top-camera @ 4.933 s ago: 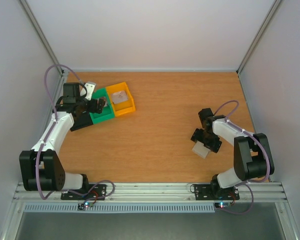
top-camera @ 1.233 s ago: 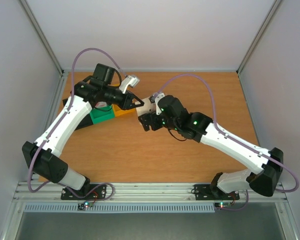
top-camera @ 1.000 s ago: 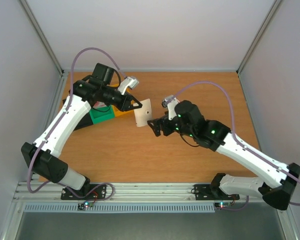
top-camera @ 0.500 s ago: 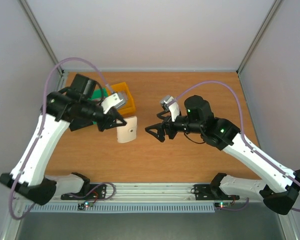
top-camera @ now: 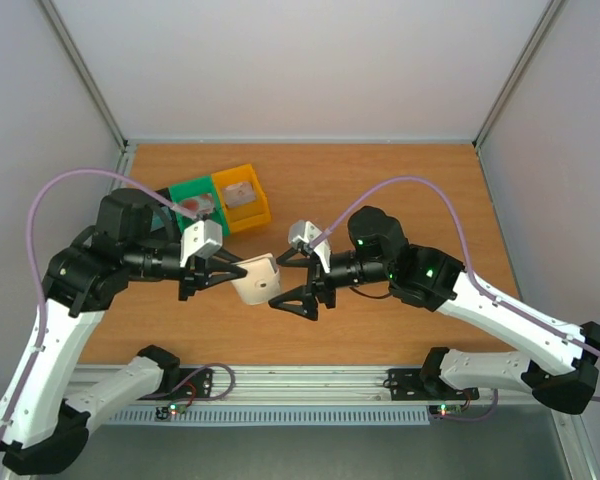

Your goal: Take the credit cards out of the card holder

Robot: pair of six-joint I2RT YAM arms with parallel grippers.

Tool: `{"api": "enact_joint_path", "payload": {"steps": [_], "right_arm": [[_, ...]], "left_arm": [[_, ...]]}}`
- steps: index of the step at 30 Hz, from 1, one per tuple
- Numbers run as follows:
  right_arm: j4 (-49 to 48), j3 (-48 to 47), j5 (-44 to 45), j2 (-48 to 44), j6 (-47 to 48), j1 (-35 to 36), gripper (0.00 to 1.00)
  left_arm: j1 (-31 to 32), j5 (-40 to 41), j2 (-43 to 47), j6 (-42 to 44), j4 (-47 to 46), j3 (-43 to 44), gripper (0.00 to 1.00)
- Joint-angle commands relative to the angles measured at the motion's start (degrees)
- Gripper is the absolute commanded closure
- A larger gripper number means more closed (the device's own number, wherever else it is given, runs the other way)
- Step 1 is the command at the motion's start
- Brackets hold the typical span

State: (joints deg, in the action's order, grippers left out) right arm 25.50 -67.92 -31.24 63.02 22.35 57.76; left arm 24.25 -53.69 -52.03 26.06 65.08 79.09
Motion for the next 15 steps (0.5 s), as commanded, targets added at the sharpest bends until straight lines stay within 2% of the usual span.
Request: {"api": "enact_joint_path", "payload": {"steps": [1,4,7,11,15], "right_arm": [[-0.73,-2.85,-2.73,1.69,2.02,1.04,0.01],[-1.59,-4.69,-3.20,1.25,2.08,1.11,0.02],[-1.03,-6.26,-2.59,1.61,1.93,1.06,0.06],[1.96,-8.18,-1.55,3.27,2.45,1.05,0.21],[2.80,-8.10,-0.62,3.41,2.63,1.05,0.28]], "left_arm": [[0.75,-3.78,0.15,-2.29,-6.33,-0.90,1.00],[1.83,-1.54,-0.12,1.12,-4.15,-2.18,1.00],[2.60,-1.38,0.34,1.24,-5.76,-3.26,1.00],[2.91,-1.70,0.19,-1.48,-8.98,-4.05,1.00],[3.45,-2.40,0.02,-1.53,-8.67,-4.14,1.00]]}}
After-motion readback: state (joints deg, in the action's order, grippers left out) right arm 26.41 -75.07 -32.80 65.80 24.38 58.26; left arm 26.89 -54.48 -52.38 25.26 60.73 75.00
